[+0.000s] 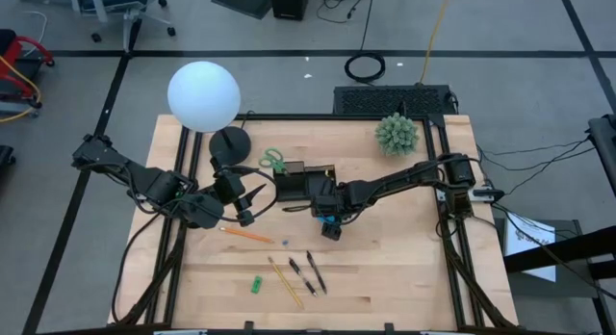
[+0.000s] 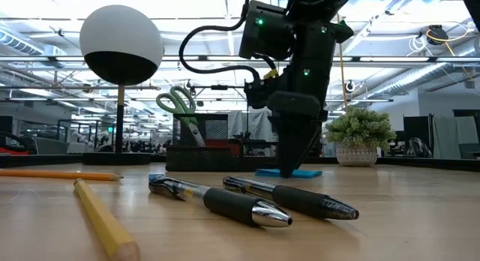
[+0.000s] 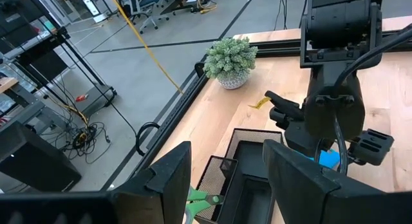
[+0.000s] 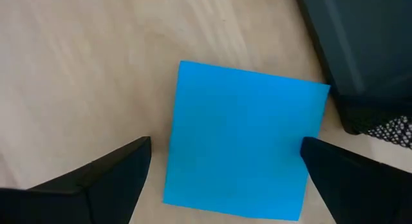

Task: Pick and place office supplies into organizer
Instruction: Put the blue sticky notes into the black desk organizer

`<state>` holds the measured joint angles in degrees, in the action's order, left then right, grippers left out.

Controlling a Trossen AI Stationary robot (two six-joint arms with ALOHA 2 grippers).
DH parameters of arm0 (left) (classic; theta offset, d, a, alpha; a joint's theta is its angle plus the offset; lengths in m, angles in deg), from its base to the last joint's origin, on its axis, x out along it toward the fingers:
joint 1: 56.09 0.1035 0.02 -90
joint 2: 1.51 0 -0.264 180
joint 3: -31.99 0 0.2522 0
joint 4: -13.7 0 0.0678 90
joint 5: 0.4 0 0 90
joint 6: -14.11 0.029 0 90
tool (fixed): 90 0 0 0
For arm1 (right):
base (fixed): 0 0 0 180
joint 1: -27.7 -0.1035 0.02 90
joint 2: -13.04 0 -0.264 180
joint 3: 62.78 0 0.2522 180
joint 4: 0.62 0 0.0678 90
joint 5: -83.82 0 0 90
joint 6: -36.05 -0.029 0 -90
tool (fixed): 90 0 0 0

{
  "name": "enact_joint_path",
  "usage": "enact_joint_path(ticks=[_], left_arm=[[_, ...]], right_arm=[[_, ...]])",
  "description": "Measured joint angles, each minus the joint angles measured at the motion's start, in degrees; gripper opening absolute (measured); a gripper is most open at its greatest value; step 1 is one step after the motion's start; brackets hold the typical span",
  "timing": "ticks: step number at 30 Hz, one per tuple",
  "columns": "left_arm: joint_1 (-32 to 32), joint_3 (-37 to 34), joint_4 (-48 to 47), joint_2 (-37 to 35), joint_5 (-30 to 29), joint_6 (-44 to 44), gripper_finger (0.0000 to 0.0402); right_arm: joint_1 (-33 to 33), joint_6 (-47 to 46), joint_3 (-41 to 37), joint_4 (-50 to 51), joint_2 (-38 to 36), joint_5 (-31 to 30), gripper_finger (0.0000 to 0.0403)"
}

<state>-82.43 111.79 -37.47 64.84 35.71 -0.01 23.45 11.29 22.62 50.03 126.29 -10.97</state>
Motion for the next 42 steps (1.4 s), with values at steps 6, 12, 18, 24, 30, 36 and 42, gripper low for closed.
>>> enact_joint_path(ticks=[6,12,18,24,30,36,42], left_arm=[[0.02,0.0,0.01,0.0,0.0,-0.16,0.0195],[0.02,0.0,0.07,0.0,0.0,-0.12,0.0195],[0.01,0.0,0.07,0.0,0.0,-0.12,0.0195],[0.02,0.0,0.05,0.0,0.0,-0.1,0.0195],[0.01,0.0,0.04,0.0,0.0,-0.08,0.0195],[0.02,0.0,-0.04,0.0,-0.02,-0.05,0.0195],[0.02,0.0,-0.06,0.0,-0.02,-0.03,0.0195]], right_arm=[[0.02,0.14,-0.02,1.44,0.0,-1.14,0.0368],[0.02,0.16,-0.03,1.42,0.0,-1.14,0.0281],[0.07,0.6,-0.03,1.33,0.02,-1.45,0.0181],[0.11,2.88,-0.03,1.09,-0.02,-1.82,0.0091],[0.11,4.82,-0.07,0.45,-1.52,-1.28,0.0027],[0.02,7.83,-0.42,-0.38,-6.06,0.66,0.0011],[1.23,8.82,-0.27,-2.05,-10.41,5.24,0.0015]])
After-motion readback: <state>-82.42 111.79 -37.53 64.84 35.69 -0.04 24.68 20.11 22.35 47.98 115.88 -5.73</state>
